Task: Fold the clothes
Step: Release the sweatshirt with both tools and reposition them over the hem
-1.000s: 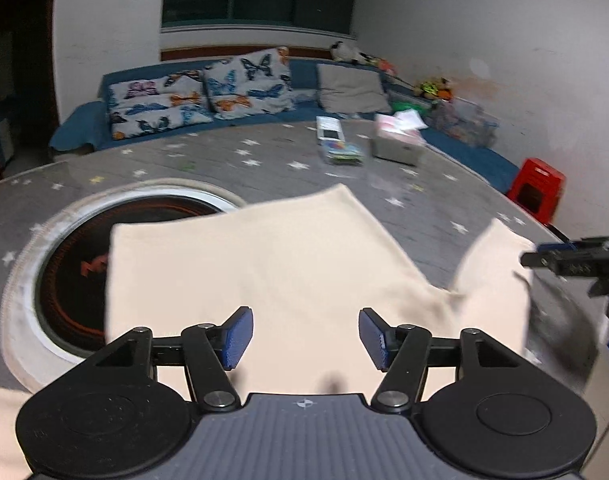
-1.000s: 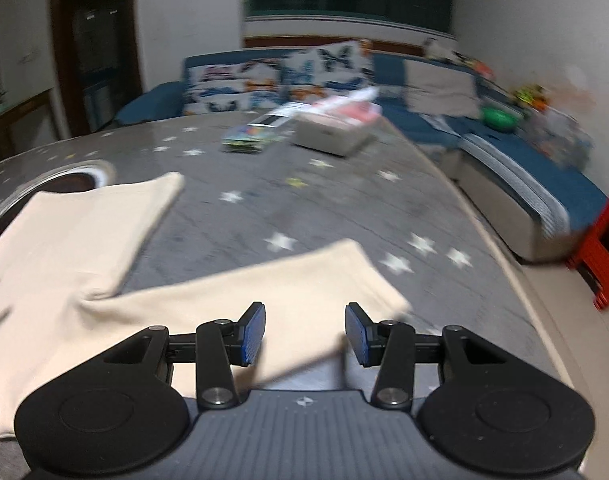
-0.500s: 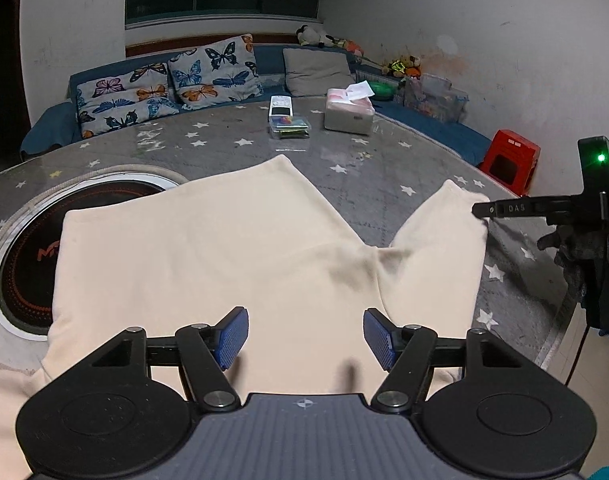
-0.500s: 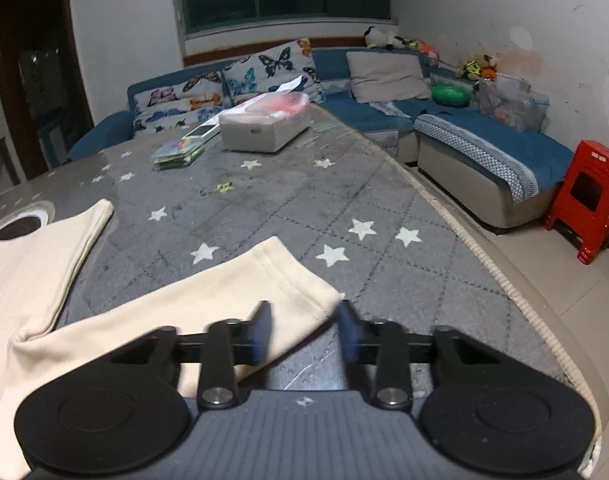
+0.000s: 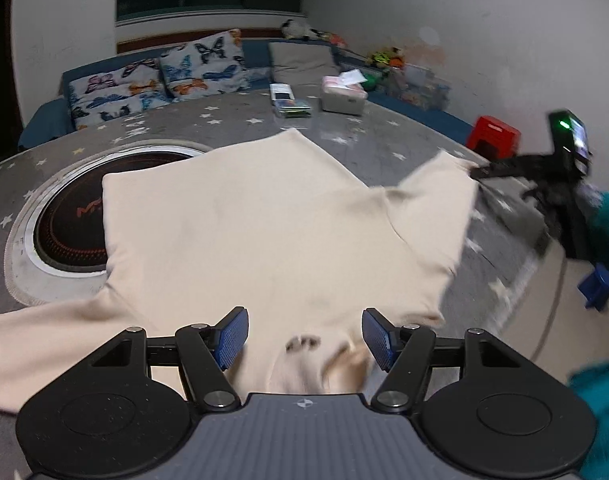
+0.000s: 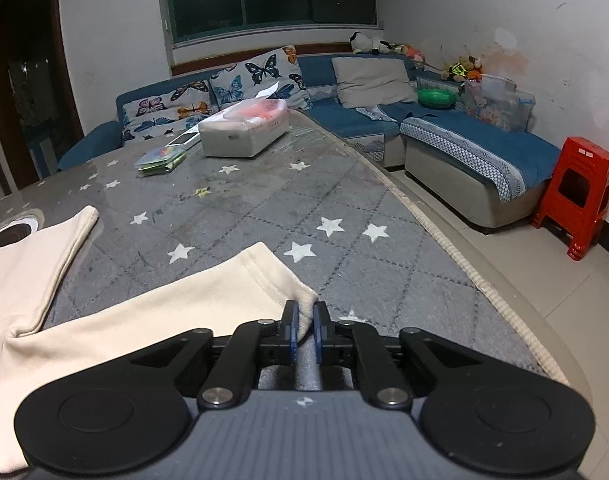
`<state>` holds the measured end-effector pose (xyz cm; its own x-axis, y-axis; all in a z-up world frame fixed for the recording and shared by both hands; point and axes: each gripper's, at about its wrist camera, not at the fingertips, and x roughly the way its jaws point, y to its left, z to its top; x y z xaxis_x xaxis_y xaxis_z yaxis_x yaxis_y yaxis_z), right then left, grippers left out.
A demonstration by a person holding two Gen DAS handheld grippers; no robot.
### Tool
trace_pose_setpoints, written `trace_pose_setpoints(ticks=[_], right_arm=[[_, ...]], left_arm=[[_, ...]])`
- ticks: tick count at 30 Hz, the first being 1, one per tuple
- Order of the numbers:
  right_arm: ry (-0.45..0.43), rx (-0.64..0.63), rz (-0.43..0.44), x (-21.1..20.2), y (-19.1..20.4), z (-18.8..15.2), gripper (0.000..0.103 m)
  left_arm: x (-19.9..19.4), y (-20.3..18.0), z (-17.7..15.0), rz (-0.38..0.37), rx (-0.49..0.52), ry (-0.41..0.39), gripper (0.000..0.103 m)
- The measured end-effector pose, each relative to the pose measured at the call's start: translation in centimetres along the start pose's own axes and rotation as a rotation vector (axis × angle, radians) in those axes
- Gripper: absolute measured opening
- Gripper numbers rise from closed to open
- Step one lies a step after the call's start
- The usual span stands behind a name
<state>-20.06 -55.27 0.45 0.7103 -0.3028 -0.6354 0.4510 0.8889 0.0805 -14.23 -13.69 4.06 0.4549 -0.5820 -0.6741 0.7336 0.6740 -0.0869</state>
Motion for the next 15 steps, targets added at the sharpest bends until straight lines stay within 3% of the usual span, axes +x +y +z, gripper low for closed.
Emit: trace_pose_setpoints(ticks=[6, 9, 15], right_arm=[[-0.011, -0.048, 0.010, -1.7, 1.4, 0.3, 0.019], [-0.018, -0.141, 0.105, -3.8, 3.4, 0.2, 0.025], [0.016, -0.377, 0.390, -7.8, 9.6, -0.5, 0.034]], left_arm=[[-0.8, -0.8, -0.7, -0.008, 0.060, 0.013, 0.065], [-1.1, -0.6, -0.8, -0.002, 0.057, 0.008, 0.064], [-1.5, -0.3, -1.0, 0.045, 0.031, 0.009, 0.064]])
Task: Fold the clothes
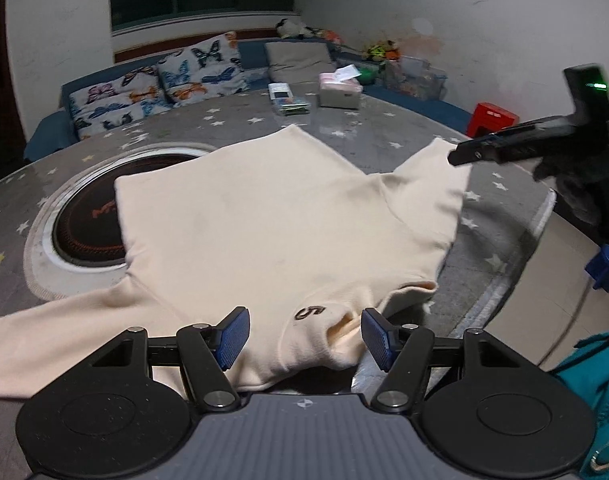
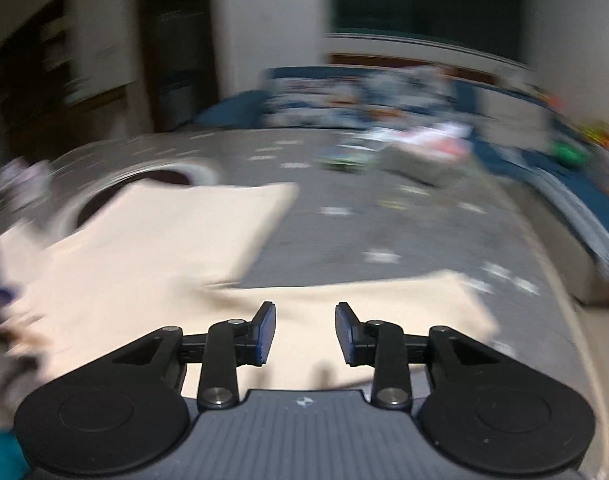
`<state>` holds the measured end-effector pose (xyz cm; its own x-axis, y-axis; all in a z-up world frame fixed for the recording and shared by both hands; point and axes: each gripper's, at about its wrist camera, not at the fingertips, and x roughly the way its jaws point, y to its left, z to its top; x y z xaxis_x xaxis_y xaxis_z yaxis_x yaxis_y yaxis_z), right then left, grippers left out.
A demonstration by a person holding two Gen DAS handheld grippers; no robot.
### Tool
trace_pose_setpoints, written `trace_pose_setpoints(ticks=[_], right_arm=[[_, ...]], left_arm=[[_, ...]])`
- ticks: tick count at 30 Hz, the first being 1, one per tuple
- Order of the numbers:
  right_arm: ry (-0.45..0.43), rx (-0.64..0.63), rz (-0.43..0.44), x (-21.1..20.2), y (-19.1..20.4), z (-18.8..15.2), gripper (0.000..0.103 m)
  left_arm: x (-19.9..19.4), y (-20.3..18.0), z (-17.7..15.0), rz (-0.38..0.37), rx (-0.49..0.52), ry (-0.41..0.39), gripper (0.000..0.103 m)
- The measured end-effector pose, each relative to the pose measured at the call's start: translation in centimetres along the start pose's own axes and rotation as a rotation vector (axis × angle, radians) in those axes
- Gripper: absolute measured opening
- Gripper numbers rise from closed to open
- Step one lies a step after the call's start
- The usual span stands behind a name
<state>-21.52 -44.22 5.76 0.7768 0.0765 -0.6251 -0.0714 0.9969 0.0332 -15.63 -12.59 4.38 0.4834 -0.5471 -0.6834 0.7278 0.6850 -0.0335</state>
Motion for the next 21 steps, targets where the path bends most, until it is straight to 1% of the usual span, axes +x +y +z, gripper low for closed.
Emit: trace_pose_setpoints(ticks=[1, 4, 5, 6, 8, 10, 11, 14, 18, 21], right_arm=[[0.004, -0.036, 0.046, 0.0, 1.3, 0.2, 0.035], [0.017, -0.134, 0.165, 0.3, 4.9, 0.7, 0.036], [0.022, -0.168, 0.200, 0.5, 6.2, 0.8, 0.036], [0.027, -0.200, 0.231, 0.8, 7.4, 0.9, 0.037], [0.037, -0.254, 0.270, 1.6, 9.3, 1.0, 0.037], [0.049, -0.308, 0.300, 2.4, 11.1, 1.1, 0.037], [0.057, -0.334, 0.307, 2.8, 11.8, 1.0, 0.038], [0.101, -0.402, 0.333, 3.8, 13.4, 0.6, 0.038], [0.178, -0.491, 0.369, 3.9, 14.6, -1.2, 0.038], [0.188, -0.523, 0.374, 3.1, 14.7, -1.9, 0.038]], left_arm=[[0.1, 0.0, 0.0, 0.008, -0.009, 0.001, 0.063], [0.4, 0.1, -0.1, 0.022, -0.040, 0.021, 0.051], [0.5, 0.1, -0.1, 0.028, -0.045, 0.033, 0.041], [0.6, 0.1, -0.2, 0.028, -0.047, 0.042, 0.035], [0.6, 0.2, -0.3, 0.027, -0.049, 0.055, 0.030], [0.3, 0.0, -0.4, 0.030, -0.034, 0.052, 0.022], [0.2, -0.1, -0.4, 0.027, -0.022, 0.051, 0.017], [-0.2, -0.6, -0.4, 0.028, 0.016, 0.048, 0.015], [-0.3, -0.7, -0.5, 0.015, 0.040, 0.060, 0.016], [-0.2, -0.7, -0.4, 0.017, 0.057, 0.064, 0.018]])
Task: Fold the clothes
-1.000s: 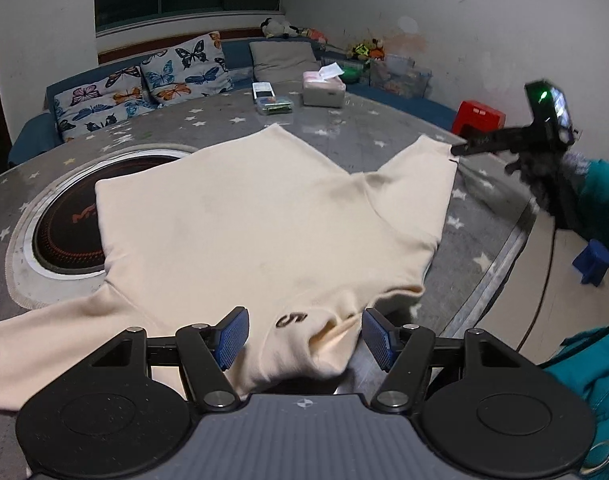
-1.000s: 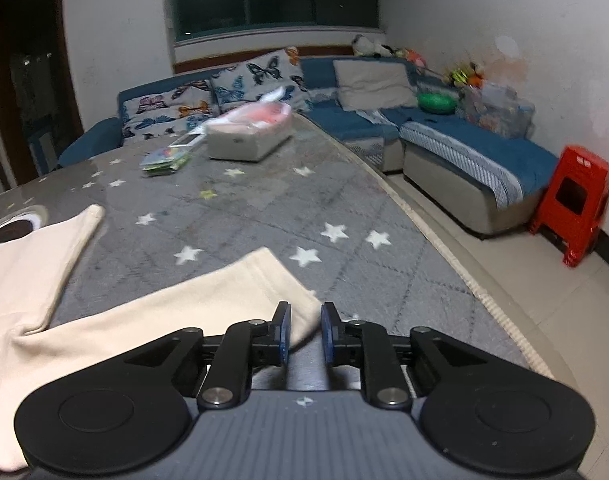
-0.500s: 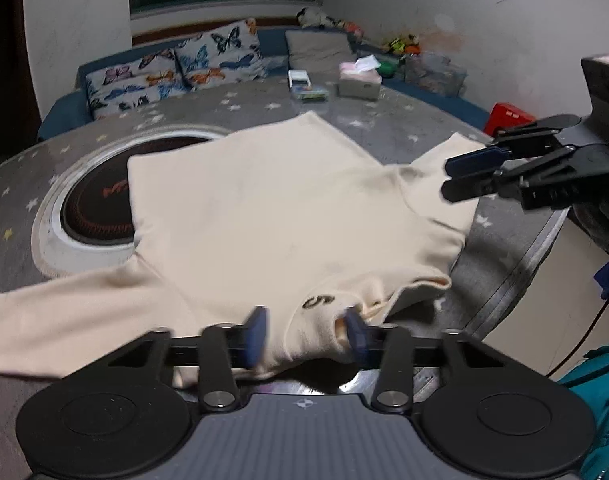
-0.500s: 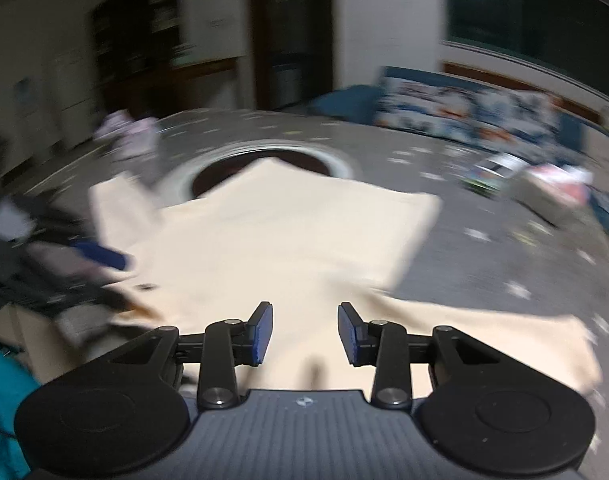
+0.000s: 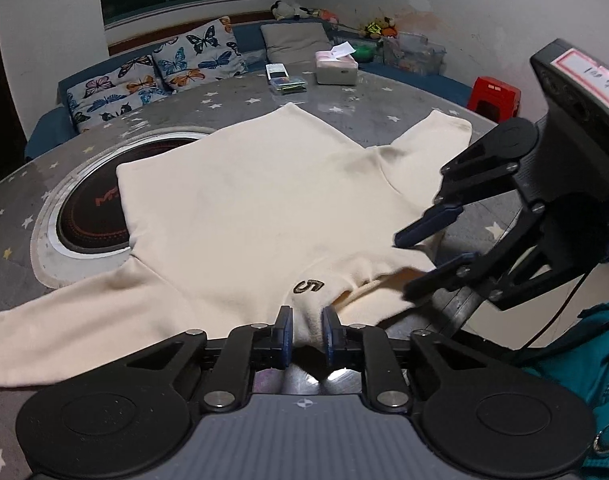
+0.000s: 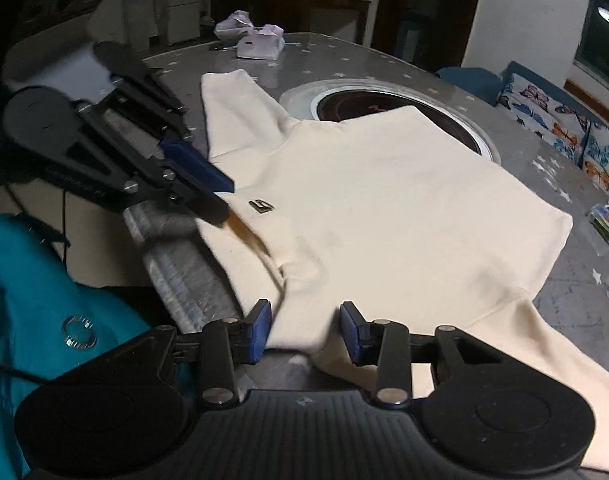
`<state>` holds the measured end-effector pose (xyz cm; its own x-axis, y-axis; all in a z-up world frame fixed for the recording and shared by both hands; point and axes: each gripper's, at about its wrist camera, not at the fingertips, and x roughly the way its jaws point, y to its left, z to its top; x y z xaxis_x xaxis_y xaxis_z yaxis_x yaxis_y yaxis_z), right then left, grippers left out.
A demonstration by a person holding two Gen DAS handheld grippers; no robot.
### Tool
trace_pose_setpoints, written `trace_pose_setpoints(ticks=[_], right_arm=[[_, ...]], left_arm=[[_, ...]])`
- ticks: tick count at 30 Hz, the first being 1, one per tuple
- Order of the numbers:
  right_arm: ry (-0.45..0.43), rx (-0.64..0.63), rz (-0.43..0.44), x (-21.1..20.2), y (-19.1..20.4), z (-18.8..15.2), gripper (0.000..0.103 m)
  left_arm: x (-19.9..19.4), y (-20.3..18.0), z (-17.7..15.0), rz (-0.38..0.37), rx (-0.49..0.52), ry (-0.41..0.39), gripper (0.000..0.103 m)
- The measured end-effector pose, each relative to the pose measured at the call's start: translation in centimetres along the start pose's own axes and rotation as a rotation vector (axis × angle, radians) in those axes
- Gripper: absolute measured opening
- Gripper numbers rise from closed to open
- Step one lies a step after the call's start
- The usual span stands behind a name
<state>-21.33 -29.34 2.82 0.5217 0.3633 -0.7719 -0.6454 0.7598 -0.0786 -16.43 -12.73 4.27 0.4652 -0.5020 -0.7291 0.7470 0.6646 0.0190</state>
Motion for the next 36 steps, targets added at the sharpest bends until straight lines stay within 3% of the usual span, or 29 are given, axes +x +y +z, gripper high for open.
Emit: trace_pose_setpoints(ticks=[5, 8, 10, 12, 13, 15, 17, 21, 28, 32, 36], right_arm=[[-0.041, 0.005, -0.013, -1.2, -0.3, 0.7, 0.037], [-0.047, 0.005, -0.002, -1.1, -0.3, 1.0, 0.036], [-0.026, -0.008, 0.009, -0.4, 0.0, 1.0, 0.030], [-0.012, -0.020, 0.013, 0.1, 0.3, 0.8, 0.018], [-0.015, -0.023, 0.005, 0.1, 0.4, 0.7, 0.014], [-0.038, -0.004, -0.011, -0.5, 0.1, 0.8, 0.004], [-0.067, 0.022, -0.028, -1.3, -0.4, 0.9, 0.002], [-0.073, 0.050, -0.021, -2.0, -1.1, 0.6, 0.002], [-0.026, 0.033, 0.035, -0.9, 0.0, -0.3, 0.005], [-0.068, 0.089, 0.037, -2.6, -1.2, -0.3, 0.012], [-0.108, 0.179, -0.040, -3.7, -3.6, -0.8, 0.016]], left_arm=[[-1.0, 0.2, 1.0, 0.004, 0.017, -0.069, 0.019], [-0.5, -0.6, 1.2, -0.009, 0.071, -0.070, 0.030], [0.2, -1.2, 1.0, -0.014, 0.106, -0.051, 0.031], [1.0, -1.5, 0.7, -0.021, 0.129, -0.032, 0.031], [1.3, -1.6, 0.5, -0.012, 0.134, -0.027, 0.030], [1.5, -1.4, 0.4, 0.004, 0.131, -0.028, 0.011], [1.2, -0.9, 0.5, 0.007, 0.103, -0.049, 0.009], [0.3, 0.0, 0.3, -0.021, 0.077, -0.082, 0.008], [1.1, -0.4, -0.3, -0.057, 0.113, -0.030, 0.013], [-0.2, 0.3, 1.0, -0.055, 0.095, -0.089, 0.026], [0.4, 0.8, 2.7, -0.043, 0.047, -0.138, 0.026]])
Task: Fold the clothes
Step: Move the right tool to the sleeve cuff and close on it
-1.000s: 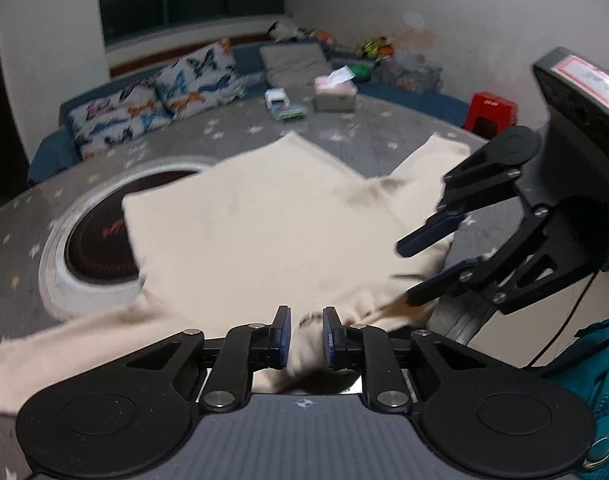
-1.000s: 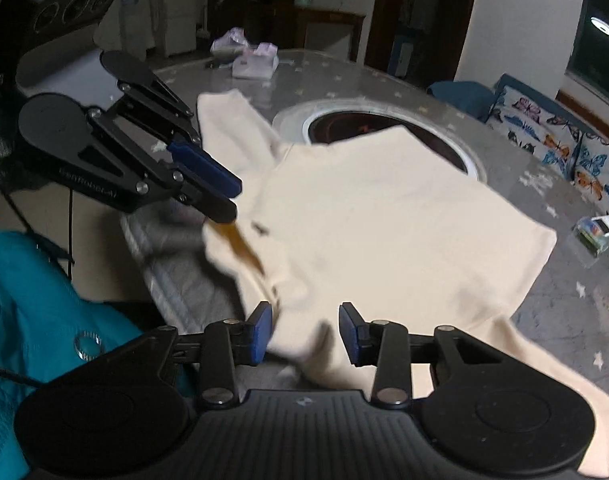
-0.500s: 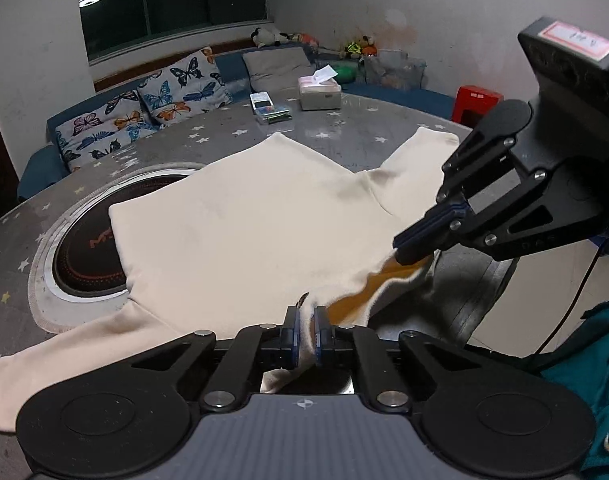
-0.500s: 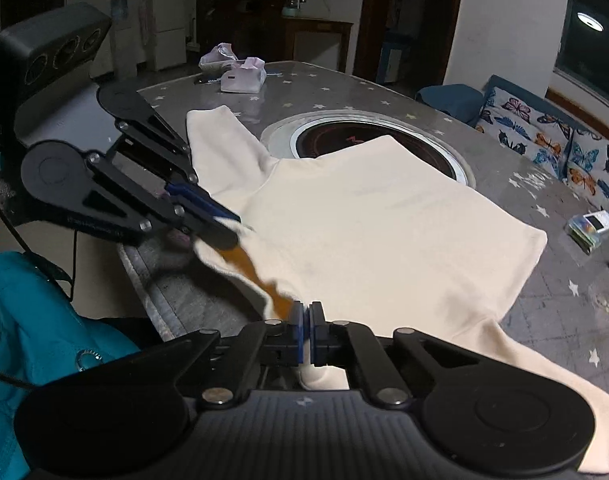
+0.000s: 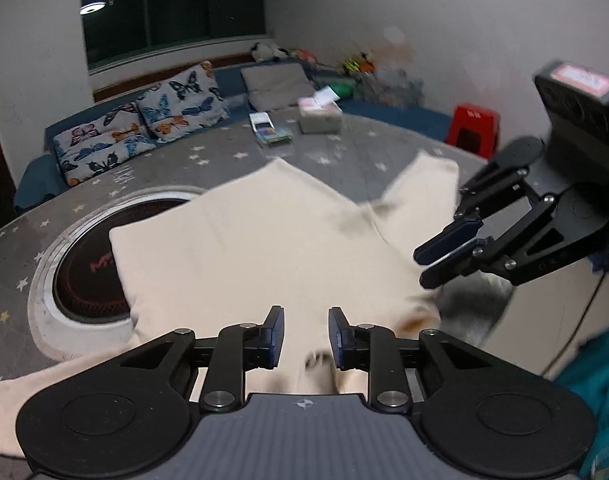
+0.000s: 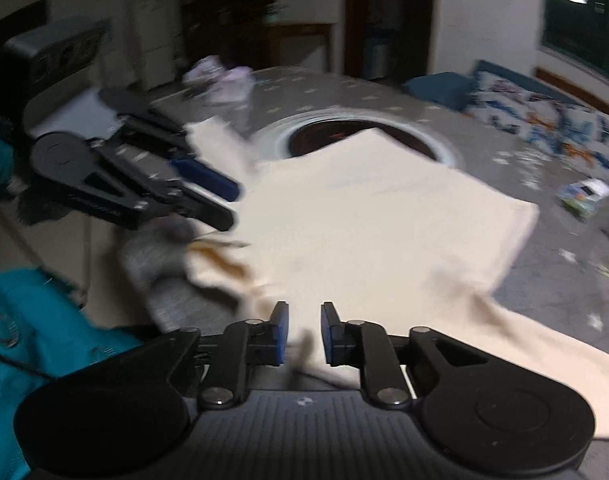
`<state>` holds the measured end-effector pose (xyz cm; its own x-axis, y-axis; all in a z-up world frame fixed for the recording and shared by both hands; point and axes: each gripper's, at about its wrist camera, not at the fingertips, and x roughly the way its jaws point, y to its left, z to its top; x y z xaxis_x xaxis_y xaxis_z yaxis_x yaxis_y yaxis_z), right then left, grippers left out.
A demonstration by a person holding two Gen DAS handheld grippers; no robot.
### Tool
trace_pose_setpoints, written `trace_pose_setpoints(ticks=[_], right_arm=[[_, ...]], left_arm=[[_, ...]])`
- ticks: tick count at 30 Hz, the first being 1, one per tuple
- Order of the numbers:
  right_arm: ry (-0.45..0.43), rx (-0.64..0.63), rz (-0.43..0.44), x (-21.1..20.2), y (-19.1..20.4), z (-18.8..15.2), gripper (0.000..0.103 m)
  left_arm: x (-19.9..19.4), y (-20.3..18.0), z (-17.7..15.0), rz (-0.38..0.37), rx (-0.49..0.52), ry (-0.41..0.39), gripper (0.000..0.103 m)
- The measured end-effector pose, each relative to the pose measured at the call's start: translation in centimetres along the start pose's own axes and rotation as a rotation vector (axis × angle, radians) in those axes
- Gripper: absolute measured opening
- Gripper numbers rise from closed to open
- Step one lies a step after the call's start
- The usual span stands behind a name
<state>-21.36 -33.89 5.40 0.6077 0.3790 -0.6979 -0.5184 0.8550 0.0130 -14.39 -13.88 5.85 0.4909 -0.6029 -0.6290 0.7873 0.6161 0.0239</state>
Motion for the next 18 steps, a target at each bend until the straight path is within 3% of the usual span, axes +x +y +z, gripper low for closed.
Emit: trace_pose_setpoints(ticks=[6, 16, 18], right_arm=[[-0.038, 0.159, -0.154, 0.9, -5.0, -0.4, 0.016], [-0.059, 0.285, -0.201, 3.4, -8.9, -1.6, 0.016], [-0.072, 0.305, -0.231, 2.4, -9.5, -2.1, 0.023]], left_arm=[[3.7, -1.2, 1.6, -0.059, -0.053, -0.013, 0.026], [7.8, -3.9, 2.1, -0.142, -0.062, 0.038, 0.026], [7.9, -4.1, 2.1, -0.151, -0.064, 0.037, 0.026]])
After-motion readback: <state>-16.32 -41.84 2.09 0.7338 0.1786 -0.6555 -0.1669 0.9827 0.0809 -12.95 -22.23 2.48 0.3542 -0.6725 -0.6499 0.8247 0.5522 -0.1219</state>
